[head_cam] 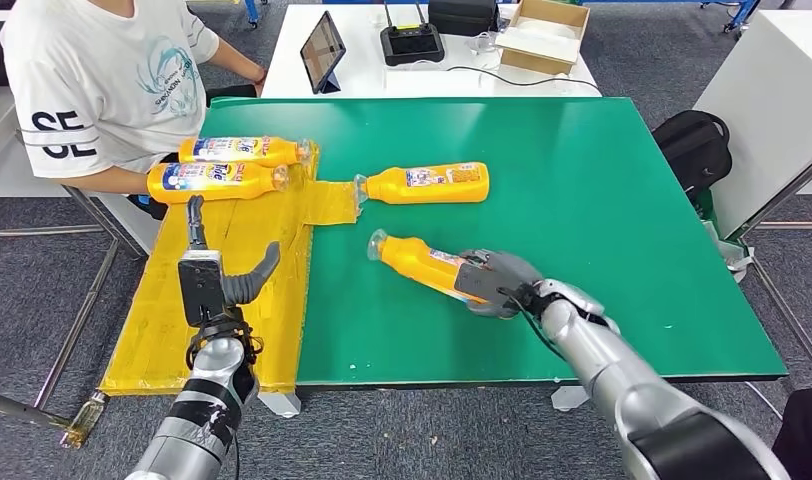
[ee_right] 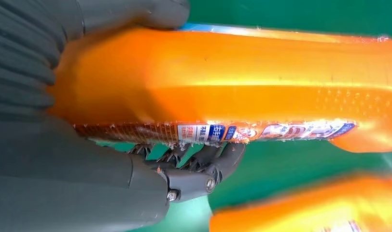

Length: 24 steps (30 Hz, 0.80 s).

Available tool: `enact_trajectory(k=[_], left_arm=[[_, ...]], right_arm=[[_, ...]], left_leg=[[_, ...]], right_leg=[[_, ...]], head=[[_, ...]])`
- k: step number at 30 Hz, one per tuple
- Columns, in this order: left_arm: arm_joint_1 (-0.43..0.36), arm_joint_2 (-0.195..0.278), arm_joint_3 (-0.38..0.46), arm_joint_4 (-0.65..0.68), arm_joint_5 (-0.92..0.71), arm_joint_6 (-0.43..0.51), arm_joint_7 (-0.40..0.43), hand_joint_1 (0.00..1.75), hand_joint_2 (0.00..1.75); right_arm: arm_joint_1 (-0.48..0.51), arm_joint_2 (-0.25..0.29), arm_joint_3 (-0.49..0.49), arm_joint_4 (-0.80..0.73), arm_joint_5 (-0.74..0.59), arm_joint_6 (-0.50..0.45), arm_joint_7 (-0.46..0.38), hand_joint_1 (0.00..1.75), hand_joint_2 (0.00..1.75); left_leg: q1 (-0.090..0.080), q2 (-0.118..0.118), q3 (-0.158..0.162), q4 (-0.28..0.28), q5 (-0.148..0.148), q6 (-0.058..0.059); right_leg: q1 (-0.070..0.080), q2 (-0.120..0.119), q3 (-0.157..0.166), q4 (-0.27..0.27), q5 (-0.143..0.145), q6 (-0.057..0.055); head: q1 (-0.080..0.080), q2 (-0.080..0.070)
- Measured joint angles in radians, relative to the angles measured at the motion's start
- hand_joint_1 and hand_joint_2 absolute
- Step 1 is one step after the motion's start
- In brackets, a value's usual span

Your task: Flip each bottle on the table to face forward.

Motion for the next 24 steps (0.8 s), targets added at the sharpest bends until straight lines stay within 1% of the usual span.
enact_trajectory(k=[2,3,5,7,9,12,14,17,20,24], left_arm=[[0.019,-0.001,0.002,-0.011,0.004,-0.033,0.005,0.00,1.75],[0.029,-0.004,0.003,-0.019,0.010,-0.058,0.013,0.00,1.75],[0.045,-0.012,0.005,-0.035,0.037,-0.125,0.040,0.00,1.75],[0.056,-0.023,0.000,-0.048,0.077,-0.210,0.079,0.00,1.75],[0.062,-0.030,-0.014,-0.061,0.115,-0.297,0.115,0.00,1.75],[0.069,-0.033,-0.049,-0.083,0.172,-0.419,0.158,0.00,1.75],[0.074,-0.033,-0.074,-0.100,0.209,-0.489,0.179,0.00,1.75],[0.085,-0.033,-0.100,-0.122,0.262,-0.572,0.202,0.00,1.75],[0.103,-0.032,-0.129,-0.155,0.332,-0.678,0.223,0.00,1.75],[0.128,-0.027,-0.176,-0.215,0.421,-0.813,0.235,0.00,1.75]], right_arm=[[0.088,0.027,-0.041,-0.118,-0.029,-0.193,-0.040,1.75,1.75],[0.134,0.045,-0.068,-0.194,-0.035,-0.296,-0.062,1.75,1.75],[0.215,0.083,-0.127,-0.351,-0.031,-0.472,-0.108,1.75,1.75],[0.275,0.116,-0.179,-0.486,-0.011,-0.596,-0.162,1.75,1.75],[0.319,0.144,-0.229,-0.591,0.020,-0.676,-0.234,1.75,1.75],[0.366,0.181,-0.298,-0.690,0.038,-0.712,-0.325,1.75,1.75],[0.386,0.200,-0.328,-0.724,0.034,-0.713,-0.353,1.75,1.75],[0.399,0.210,-0.346,-0.741,0.012,-0.713,-0.364,1.75,1.75],[0.407,0.212,-0.347,-0.740,-0.010,-0.705,-0.369,1.75,1.75],[0.417,0.214,-0.330,-0.709,-0.017,-0.663,-0.374,1.75,1.75]], left_leg=[[0.000,-0.001,-0.002,0.000,0.000,0.000],[0.000,-0.002,-0.004,0.000,0.000,0.000],[0.000,-0.004,-0.007,0.000,0.000,0.000],[0.001,-0.005,-0.009,0.000,0.000,0.000],[0.001,-0.005,-0.011,0.000,0.000,0.000],[0.000,-0.004,-0.013,0.000,0.000,0.000],[-0.001,-0.004,-0.013,0.000,0.000,0.000],[-0.001,-0.004,-0.013,0.000,0.001,0.001],[-0.001,-0.004,-0.013,0.000,0.001,0.001],[-0.001,-0.004,-0.014,0.000,0.001,0.001]], right_leg=[[0.000,0.000,-0.002,0.000,0.000,0.000],[0.000,-0.001,-0.004,0.001,0.000,0.000],[0.000,-0.002,-0.007,0.001,0.000,0.000],[0.000,-0.004,-0.009,0.001,-0.001,0.000],[0.000,-0.004,-0.010,0.000,-0.001,0.000],[-0.001,-0.004,-0.011,0.000,-0.001,0.000],[-0.001,-0.004,-0.011,-0.001,0.000,0.000],[-0.001,-0.004,-0.011,-0.001,0.000,0.000],[-0.001,-0.004,-0.011,0.000,0.000,0.000],[-0.001,-0.004,-0.012,0.000,0.000,0.000]], head=[[0.000,0.000],[-0.001,0.000],[-0.001,0.000],[-0.001,0.000],[0.000,0.000],[0.000,0.000],[0.000,0.000],[0.000,0.000],[0.000,0.000],[0.000,0.000]])
